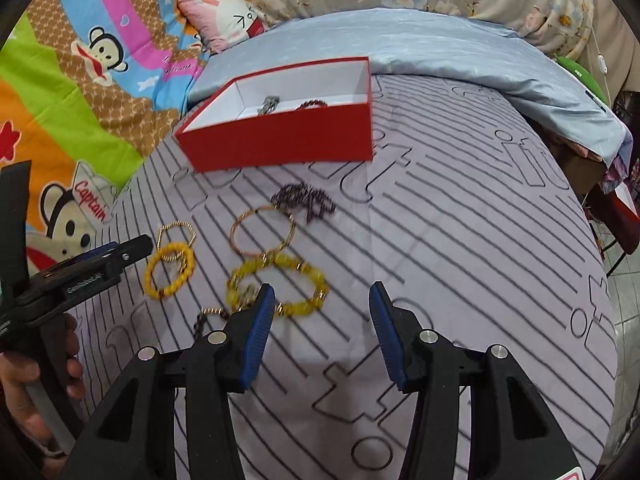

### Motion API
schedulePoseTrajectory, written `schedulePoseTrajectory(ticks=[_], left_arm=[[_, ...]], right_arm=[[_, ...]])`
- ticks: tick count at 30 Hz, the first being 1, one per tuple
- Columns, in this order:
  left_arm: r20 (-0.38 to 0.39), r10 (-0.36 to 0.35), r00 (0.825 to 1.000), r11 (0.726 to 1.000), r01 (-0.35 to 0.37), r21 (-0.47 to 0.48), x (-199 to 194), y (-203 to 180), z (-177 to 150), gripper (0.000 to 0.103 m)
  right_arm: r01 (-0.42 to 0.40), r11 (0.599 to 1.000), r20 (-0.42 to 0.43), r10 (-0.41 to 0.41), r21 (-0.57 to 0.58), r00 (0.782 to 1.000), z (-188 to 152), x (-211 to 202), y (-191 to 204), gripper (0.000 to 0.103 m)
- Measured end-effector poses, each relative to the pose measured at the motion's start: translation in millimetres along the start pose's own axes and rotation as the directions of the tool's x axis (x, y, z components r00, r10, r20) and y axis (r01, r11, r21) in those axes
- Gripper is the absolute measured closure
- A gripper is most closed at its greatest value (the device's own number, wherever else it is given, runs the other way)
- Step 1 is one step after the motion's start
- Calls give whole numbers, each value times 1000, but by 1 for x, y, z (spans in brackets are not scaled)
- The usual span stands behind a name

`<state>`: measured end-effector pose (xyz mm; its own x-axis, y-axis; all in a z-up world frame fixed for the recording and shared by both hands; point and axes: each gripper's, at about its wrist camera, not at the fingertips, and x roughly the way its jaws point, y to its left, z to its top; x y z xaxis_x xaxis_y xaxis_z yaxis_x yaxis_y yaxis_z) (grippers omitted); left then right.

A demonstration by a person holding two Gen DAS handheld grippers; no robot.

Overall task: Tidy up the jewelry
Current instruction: 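Withdraw both open tools from the box back toward the remaining bracelets, then grasp the yellow bracelet with the left tool while the right grasps the dark bracelet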

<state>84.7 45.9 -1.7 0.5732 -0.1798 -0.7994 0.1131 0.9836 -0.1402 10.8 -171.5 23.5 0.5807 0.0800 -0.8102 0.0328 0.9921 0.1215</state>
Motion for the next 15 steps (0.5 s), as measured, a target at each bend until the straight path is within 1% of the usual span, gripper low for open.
schedulePoseTrajectory(ticks=[3,9,13,14,15], left_arm=[[0,-2,1000,1000,2,16,3,-2,-8,41],[-3,-4,1000,999,4,38,14,-4,-17,52],[15,9,1000,998,-10,60,15,-5,-21,63],[16,2,1000,998,-3,61,15,-6,-21,66],[17,-1,1000,998,0,62,15,-6,-21,71]], right_arm=[[-12,1000,-20,12,-13,1000,-12,2,6,55],[-27,999,-46,26,-37,999,-22,9,18,55],[-35,999,-60,33,-40,998,-24,15,21,55],[-38,998,-64,35,-40,997,-24,16,22,55],[-40,998,-67,38,-40,997,-24,18,23,55]])
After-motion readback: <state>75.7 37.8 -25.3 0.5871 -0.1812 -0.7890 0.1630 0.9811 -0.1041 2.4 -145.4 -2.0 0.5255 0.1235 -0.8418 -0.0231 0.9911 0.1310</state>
